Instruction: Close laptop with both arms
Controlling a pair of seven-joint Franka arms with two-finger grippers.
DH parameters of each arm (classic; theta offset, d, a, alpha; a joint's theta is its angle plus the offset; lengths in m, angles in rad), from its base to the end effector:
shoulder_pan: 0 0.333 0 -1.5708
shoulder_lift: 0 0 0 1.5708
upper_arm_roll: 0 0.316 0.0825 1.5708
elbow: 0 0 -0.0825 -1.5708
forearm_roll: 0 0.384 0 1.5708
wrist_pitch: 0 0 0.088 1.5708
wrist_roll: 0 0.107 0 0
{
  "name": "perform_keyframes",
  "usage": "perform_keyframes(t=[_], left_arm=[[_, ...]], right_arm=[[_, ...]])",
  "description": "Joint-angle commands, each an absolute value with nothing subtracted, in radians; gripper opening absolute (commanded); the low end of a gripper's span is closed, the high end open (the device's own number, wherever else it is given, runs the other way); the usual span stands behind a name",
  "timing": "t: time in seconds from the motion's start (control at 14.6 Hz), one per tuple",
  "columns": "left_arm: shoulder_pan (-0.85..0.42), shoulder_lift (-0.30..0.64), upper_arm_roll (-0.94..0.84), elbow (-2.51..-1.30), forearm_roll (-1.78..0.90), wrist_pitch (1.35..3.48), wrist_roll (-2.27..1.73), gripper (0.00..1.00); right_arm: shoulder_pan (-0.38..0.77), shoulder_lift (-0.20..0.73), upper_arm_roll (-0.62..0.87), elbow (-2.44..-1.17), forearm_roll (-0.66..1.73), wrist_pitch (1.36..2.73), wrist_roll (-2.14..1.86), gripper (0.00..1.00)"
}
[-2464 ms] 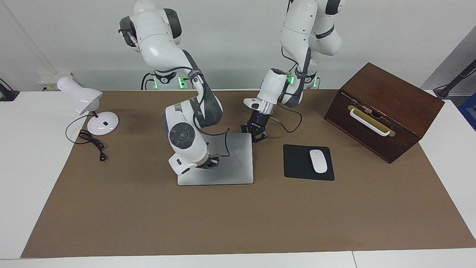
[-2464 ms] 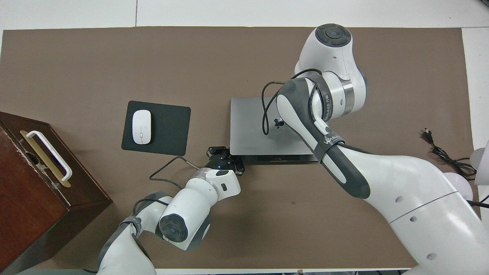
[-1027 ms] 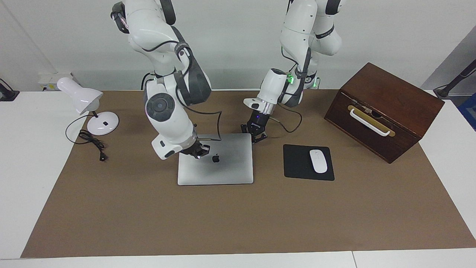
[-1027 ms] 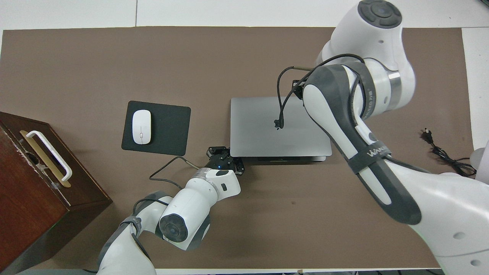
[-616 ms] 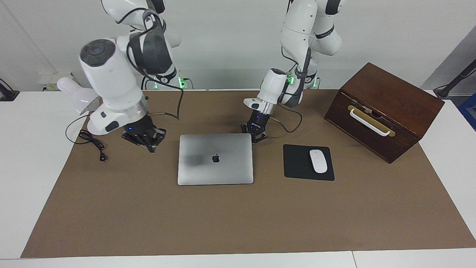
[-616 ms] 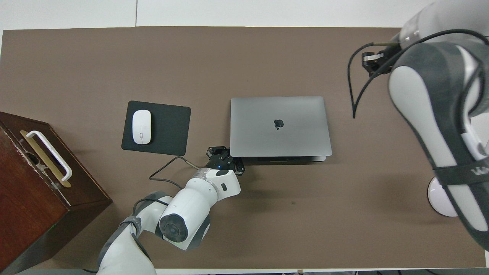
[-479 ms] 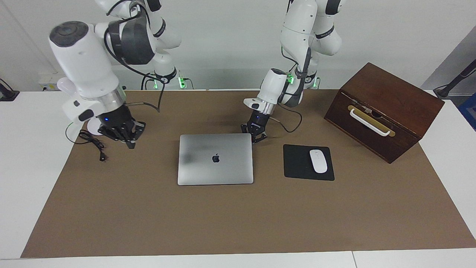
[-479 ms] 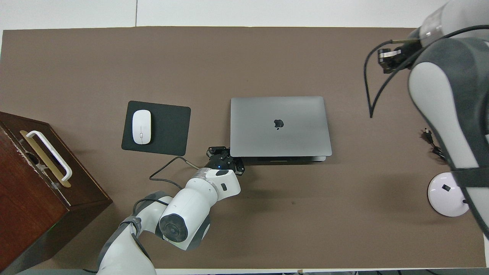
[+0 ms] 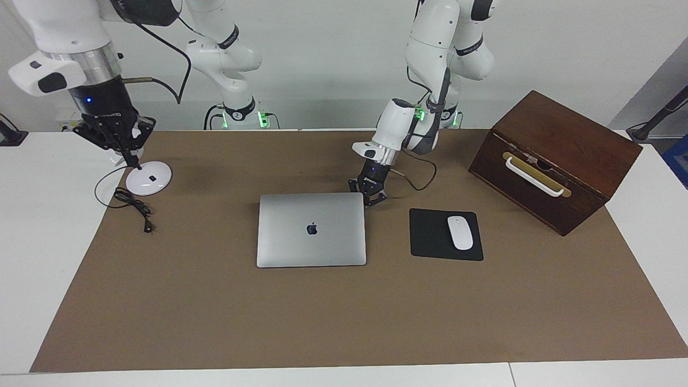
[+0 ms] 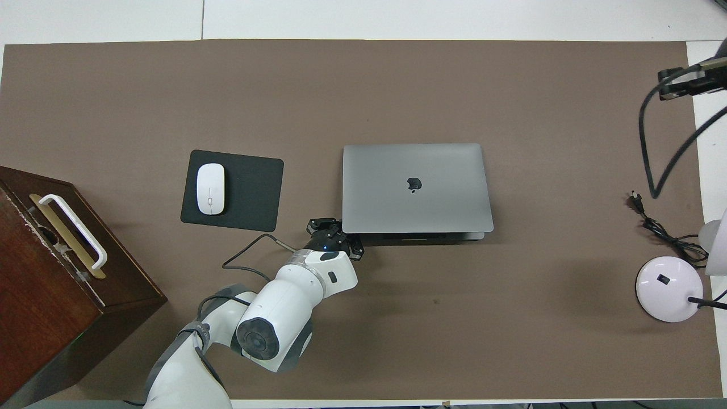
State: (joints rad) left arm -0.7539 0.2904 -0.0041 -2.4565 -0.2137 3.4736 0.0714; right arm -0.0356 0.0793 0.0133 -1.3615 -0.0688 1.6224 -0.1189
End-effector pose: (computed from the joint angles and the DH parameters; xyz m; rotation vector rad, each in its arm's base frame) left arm 0.4005 -0.3446 0.2668 2.6076 -0.8072 0.9670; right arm 0.5829 -0.0204 0.6839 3.0460 0.1429 0.2696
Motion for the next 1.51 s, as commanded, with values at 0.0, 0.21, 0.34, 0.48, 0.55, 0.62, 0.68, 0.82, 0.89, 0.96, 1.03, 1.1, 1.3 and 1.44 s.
perform_keyframes(t=[0.0,0.21,0.34,0.48,0.55,0.62,0.68,0.82,0.89,0.96,1.03,1.1,1.3,1.44], left_arm=[[-0.741,0.241,0.002,-2.514,-0.198,3.374,0.048,0.0],[-0.741,0.172,0.002,-2.514,-0.198,3.268,0.018,0.0],[-0.735,0.134,0.002,-2.514,-0.198,3.215,0.0,0.0],[-0.733,0.095,0.002,-2.514,-0.202,3.159,-0.002,0.0],[-0.726,0.072,0.002,-2.513,-0.209,3.114,-0.006,0.0],[-0.723,0.039,0.002,-2.513,-0.209,3.053,-0.015,0.0],[-0.721,0.002,0.005,-2.513,-0.21,2.993,-0.015,0.0],[-0.69,-0.067,0.005,-2.505,-0.21,2.869,-0.014,0.0],[-0.684,-0.092,0.006,-2.494,-0.209,2.812,-0.014,0.0],[-0.683,-0.112,0.012,-2.476,-0.21,2.756,-0.014,0.0],[-0.681,-0.126,0.018,-2.459,-0.21,2.703,-0.014,0.0],[-0.663,-0.141,0.02,-2.435,-0.21,2.647,-0.015,0.0],[-0.612,-0.189,0.023,-2.347,-0.21,2.45,-0.012,0.0],[-0.569,-0.201,0.025,-2.28,-0.209,2.328,-0.008,0.0]], right_arm=[[-0.07,-0.038,0.026,-1.53,-0.077,1.635,-0.133,0.0],[-0.092,-0.103,0.026,-1.649,-0.04,1.664,-0.115,0.0],[-0.1,-0.12,0.026,-1.677,-0.008,1.661,-0.063,0.0],[-0.095,-0.141,0.026,-1.706,0.001,1.664,-0.049,0.0],[-0.091,-0.143,0.026,-1.709,0.003,1.663,-0.057,0.0],[-0.087,-0.144,0.029,-1.71,0.003,1.661,-0.058,0.0],[-0.086,-0.147,0.041,-1.716,0.003,1.658,-0.055,0.0],[-0.065,-0.149,0.052,-1.717,0.002,1.67,-0.058,0.07],[-0.06,-0.147,0.052,-1.717,0.002,1.677,-0.058,0.47],[-0.06,-0.147,0.052,-1.718,0.002,1.689,-0.054,0.95],[-0.06,-0.146,0.052,-1.717,0.002,1.689,-0.057,1.0],[-0.06,-0.144,0.052,-1.717,0.002,1.69,-0.058,1.0],[-0.06,-0.14,0.052,-1.709,0.002,1.689,-0.054,1.0],[-0.06,-0.137,0.052,-1.703,0.002,1.681,-0.055,1.0]])
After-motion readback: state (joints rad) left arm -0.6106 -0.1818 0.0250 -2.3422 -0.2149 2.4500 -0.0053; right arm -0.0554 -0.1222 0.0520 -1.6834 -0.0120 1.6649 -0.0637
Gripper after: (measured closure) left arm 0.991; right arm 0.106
